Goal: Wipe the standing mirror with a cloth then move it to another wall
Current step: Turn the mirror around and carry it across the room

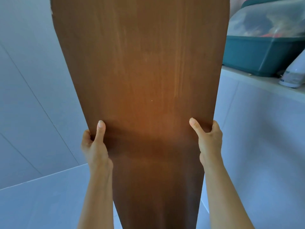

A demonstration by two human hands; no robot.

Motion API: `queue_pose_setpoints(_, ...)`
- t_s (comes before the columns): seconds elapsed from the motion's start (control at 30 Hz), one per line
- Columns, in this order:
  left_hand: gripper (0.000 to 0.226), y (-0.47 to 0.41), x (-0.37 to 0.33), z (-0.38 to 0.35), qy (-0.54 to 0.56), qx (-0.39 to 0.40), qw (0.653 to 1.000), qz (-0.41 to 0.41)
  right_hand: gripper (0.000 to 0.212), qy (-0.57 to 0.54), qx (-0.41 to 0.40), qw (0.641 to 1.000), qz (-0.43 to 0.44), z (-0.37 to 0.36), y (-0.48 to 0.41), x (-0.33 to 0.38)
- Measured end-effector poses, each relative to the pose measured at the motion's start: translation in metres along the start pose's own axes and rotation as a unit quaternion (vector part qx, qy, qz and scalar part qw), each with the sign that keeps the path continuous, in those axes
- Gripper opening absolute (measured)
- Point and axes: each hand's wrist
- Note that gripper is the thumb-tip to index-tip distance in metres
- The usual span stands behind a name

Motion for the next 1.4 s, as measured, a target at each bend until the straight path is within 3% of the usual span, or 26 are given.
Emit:
queue_pose_setpoints(0.27,0.042,-0.017,-0.031,0.011,0.021,-0.038,0.999,-0.004,0.052,-0.026,0.029,0.999,0.021,-0.025,0.019,0.019)
queue_pose_setpoints(0.7,0.041,-0.06,-0.05,-0.042,0.056,0.03,0.994,-0.084,0.043,-0.067,0.005,0.997,0.038,-0.07,-0.006,0.035)
queue_pose_setpoints(1.0,0.039,-0.108,-0.024,-0.122,0.06,-0.013,0.992,-0.11,0.041,-0.063,0.046,0.996,0.04,-0.153,-0.089,0.036)
queue_pose_setpoints(1.27,0.016,-0.164,0.003,-0.169,0.068,-0.055,0.991,-0.101,0.036,-0.077,0.088,0.992,0.043,-0.236,-0.139,0.033)
queue_pose_setpoints(1.4,0.02,-0.201,0.017,-0.193,0.071,-0.056,0.992,-0.09,0.038,-0.078,0.086,0.992,0.052,-0.277,-0.157,0.029)
Point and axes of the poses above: each hand's wrist, its own y-axis away from the middle knuckle, its own z-axis out of the back of the hand, x = y × z, and after that the axes turned 14 degrees about -x, right-handed
